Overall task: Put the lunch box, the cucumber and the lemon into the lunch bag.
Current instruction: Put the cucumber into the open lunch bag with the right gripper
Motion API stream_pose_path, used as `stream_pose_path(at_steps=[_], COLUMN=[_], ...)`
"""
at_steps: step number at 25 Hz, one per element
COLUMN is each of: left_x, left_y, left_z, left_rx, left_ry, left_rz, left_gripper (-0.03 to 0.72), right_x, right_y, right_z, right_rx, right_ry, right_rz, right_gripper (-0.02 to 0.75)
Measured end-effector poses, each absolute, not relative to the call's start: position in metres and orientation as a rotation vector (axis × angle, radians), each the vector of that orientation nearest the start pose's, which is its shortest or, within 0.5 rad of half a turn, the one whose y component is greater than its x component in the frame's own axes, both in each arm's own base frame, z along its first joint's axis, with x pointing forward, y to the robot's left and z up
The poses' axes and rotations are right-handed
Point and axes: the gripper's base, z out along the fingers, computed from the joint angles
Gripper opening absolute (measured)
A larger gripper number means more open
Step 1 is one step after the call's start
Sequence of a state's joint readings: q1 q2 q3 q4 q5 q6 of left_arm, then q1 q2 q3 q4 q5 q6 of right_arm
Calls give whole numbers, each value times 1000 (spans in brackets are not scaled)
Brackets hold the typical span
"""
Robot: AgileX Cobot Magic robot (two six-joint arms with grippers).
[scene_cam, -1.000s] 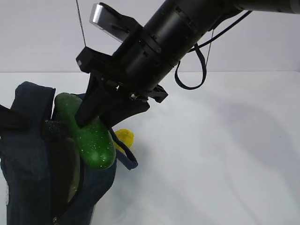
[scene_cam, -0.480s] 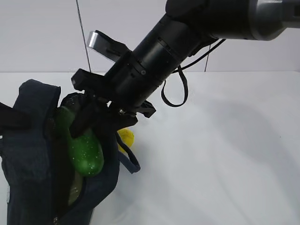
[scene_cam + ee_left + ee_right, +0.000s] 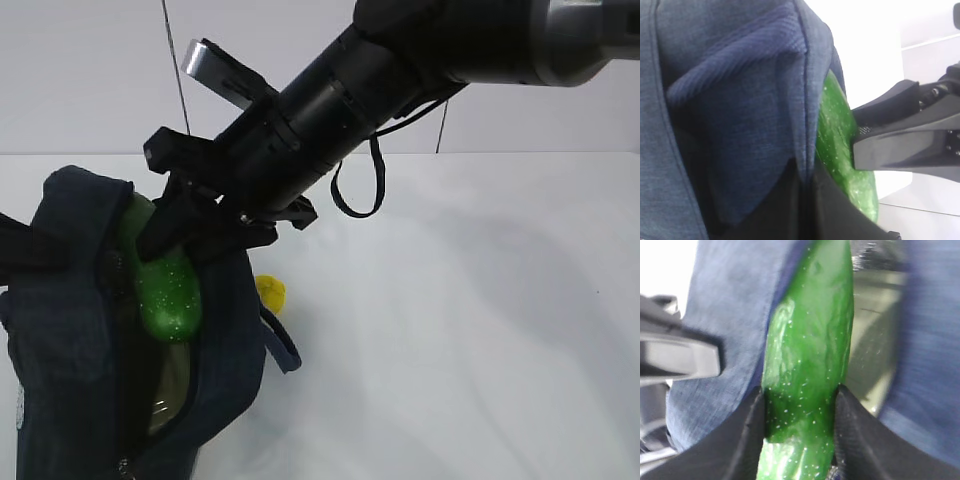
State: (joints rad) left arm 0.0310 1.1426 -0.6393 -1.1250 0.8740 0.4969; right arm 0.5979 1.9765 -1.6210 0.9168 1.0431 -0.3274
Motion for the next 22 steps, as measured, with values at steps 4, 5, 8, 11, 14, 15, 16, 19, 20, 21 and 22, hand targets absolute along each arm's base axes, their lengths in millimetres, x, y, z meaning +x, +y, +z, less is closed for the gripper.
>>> stream_pose_path(at_steps=[4, 5, 8, 11, 14, 15, 16, 19, 20, 21, 22], left_x=[199, 199, 199, 199, 199, 199, 199, 198, 198, 198, 198], left_y=[-57, -57, -57, -57, -57, -57, -57, -57, -57, -57, -58], left_z=[264, 264, 264, 264, 264, 264, 264, 264, 264, 264, 264], left_rx=[-220, -221, -221, -219, -218, -217, -217, -215, -215, -215, -214], left_ry=[2418, 2416, 2417, 2418, 2419, 2420, 2420, 2421, 2421, 2421, 2422], left_rz=[-1116, -1118, -1118, -1120, -1122, -1124, -1125, -1127, -1127, -1127, -1128], left_gripper=[-6, -6, -6, -6, -6, -6, -6, -6, -6, -6, -6], right_x=[317, 315, 310, 309, 310, 310, 311, 312, 312, 313, 312], right_y=[295, 297, 304, 308, 311, 311, 311, 311, 311, 311, 312], right_z=[264, 264, 262, 255, 247, 246, 244, 244, 244, 244, 245], right_rx=[-774, -796, -880, -936, -968, -976, -987, -1005, -1013, -1016, -1020], right_ry=[2594, 2580, 2543, 2530, 2528, 2522, 2515, 2488, 2479, 2475, 2470], right_rz=[1265, 1263, 1253, 1242, 1235, 1231, 1226, 1211, 1209, 1207, 1208], right_gripper=[317, 317, 317, 317, 341, 356, 372, 428, 439, 444, 447])
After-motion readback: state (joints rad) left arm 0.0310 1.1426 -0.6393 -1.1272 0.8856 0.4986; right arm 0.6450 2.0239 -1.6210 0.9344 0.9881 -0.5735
